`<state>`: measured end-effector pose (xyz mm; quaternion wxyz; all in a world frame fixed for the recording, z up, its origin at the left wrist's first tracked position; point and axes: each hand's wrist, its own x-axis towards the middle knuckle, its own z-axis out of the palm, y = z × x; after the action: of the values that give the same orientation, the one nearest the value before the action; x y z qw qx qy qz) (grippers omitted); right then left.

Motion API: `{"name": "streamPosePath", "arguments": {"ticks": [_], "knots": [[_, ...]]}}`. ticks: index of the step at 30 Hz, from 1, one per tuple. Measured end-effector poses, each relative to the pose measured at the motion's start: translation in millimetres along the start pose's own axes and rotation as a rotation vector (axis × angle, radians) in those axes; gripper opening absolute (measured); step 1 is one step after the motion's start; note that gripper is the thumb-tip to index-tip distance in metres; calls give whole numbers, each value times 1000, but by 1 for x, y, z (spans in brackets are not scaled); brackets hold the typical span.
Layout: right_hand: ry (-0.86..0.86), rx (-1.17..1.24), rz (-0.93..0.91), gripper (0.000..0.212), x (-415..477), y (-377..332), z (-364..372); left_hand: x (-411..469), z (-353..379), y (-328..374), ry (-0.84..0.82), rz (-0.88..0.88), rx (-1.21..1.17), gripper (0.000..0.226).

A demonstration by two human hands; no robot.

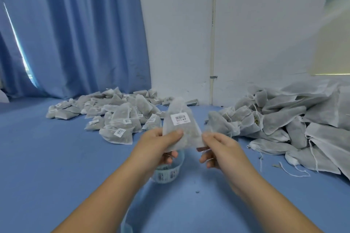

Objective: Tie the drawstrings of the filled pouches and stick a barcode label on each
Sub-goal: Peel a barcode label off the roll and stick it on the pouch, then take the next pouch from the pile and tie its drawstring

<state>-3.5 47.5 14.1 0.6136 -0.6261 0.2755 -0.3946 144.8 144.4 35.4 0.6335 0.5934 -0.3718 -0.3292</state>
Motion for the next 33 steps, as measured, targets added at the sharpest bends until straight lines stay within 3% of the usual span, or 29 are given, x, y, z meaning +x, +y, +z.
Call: {"name": "streamPosePath", "arguments": {"ticks": [3, 6, 12, 16, 18, 19, 22, 23, 33], "knots": [[-43, -3, -39, 14, 13, 2, 22, 16, -43, -3, 228, 38, -94, 20], [-27, 33, -40, 17, 20, 22, 28, 33, -81, -12, 368, 22, -42, 29], [85, 106, 44, 24, 31, 56, 5, 74, -116, -34, 429, -24, 45, 24], [119, 269, 59, 29, 41, 59, -7, 101, -109, -26, 448, 30, -94, 15], [110, 270, 52, 28, 44, 61, -10, 115, -110, -20, 436, 6, -267, 59], [106, 257, 51, 27, 46, 62, -12, 120, -110, -17, 443, -21, -303, 64], [121, 229, 57, 26, 50, 64, -18, 129, -103, -15, 468, -83, -239, 15], [130, 225, 62, 25, 52, 65, -20, 131, -98, -17, 460, -91, -224, 8], [157, 257, 85, 22, 46, 54, -23, 117, -1, 14, 226, 35, -74, 7]]}}
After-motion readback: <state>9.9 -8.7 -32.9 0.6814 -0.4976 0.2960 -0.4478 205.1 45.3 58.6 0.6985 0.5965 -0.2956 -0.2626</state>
